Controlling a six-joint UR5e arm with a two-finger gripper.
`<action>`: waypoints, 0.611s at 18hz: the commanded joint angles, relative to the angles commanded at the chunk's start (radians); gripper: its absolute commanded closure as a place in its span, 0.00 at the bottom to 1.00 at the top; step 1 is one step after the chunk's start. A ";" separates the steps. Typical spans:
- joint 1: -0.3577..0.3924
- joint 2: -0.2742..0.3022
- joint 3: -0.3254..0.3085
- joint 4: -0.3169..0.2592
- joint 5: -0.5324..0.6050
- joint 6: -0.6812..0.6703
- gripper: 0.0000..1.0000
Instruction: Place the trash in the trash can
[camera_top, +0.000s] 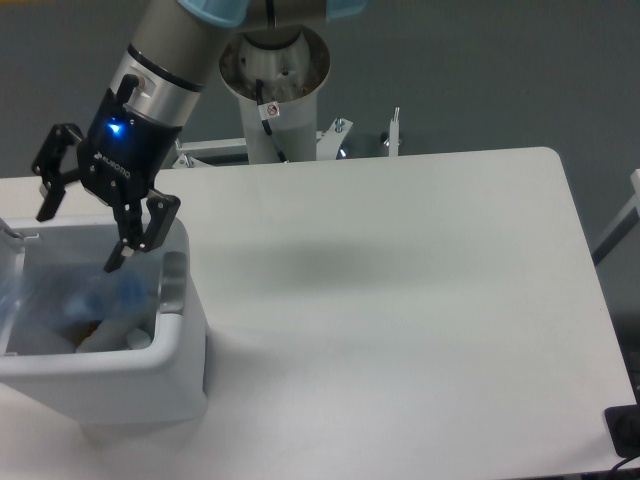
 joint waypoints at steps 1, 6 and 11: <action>0.005 0.005 0.003 0.000 0.000 0.000 0.00; 0.212 0.026 0.055 0.002 0.020 0.014 0.00; 0.431 -0.029 0.143 0.002 0.026 0.029 0.00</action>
